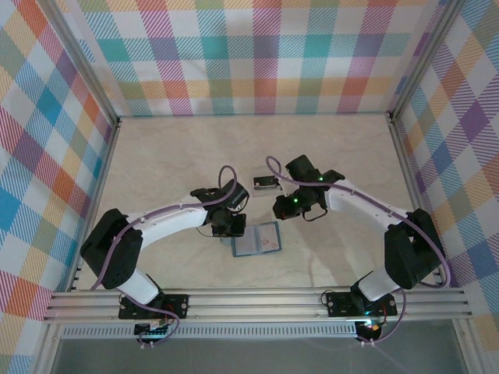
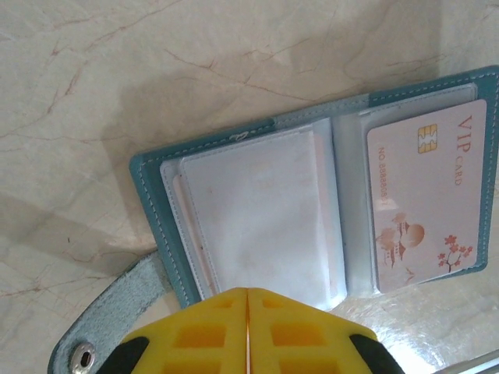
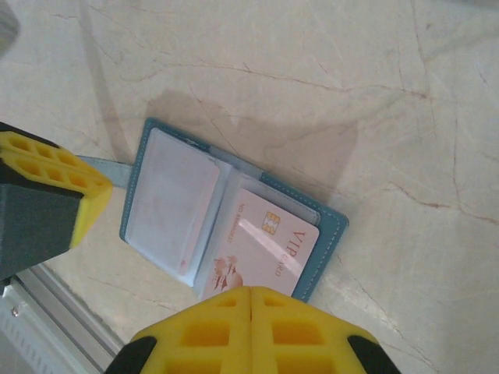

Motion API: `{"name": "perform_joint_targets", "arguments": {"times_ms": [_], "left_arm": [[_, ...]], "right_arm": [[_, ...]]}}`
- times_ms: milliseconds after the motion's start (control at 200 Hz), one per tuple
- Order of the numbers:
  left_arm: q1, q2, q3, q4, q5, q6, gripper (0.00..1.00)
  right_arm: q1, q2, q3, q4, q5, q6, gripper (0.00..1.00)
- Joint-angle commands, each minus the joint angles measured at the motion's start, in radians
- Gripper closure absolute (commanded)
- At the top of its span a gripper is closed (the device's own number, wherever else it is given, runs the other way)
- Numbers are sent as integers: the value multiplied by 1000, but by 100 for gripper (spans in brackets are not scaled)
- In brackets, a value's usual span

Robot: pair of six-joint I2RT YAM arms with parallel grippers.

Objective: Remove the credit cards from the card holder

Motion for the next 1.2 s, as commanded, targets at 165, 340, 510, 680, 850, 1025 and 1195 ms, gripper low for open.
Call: {"name": "perform_joint_targets", "arguments": {"times_ms": [165, 340, 510, 680, 850, 1025, 1195], "left_arm": [[-10, 36, 8, 70, 131, -47, 94], [-42, 120, 60, 95, 168, -74, 96], [-61, 193, 106, 92, 176, -81, 97], [-65, 235, 135, 89, 178, -82, 97], [-64, 277, 152, 71, 181, -81, 96], [-67, 304, 167, 27, 150, -79, 96], [-68, 313, 165, 17, 142, -85, 92]], "right_arm": [[-4, 33, -43, 33, -88, 188, 86], [-6, 23, -149, 119, -106, 311, 82], [-5, 36, -212, 199, -146, 363, 81], [-6, 69, -235, 245, -167, 380, 81], [-6, 98, -234, 246, -147, 379, 79], [-7, 96, -235, 237, -125, 375, 75], [-10, 63, -247, 231, -117, 379, 74]]}}
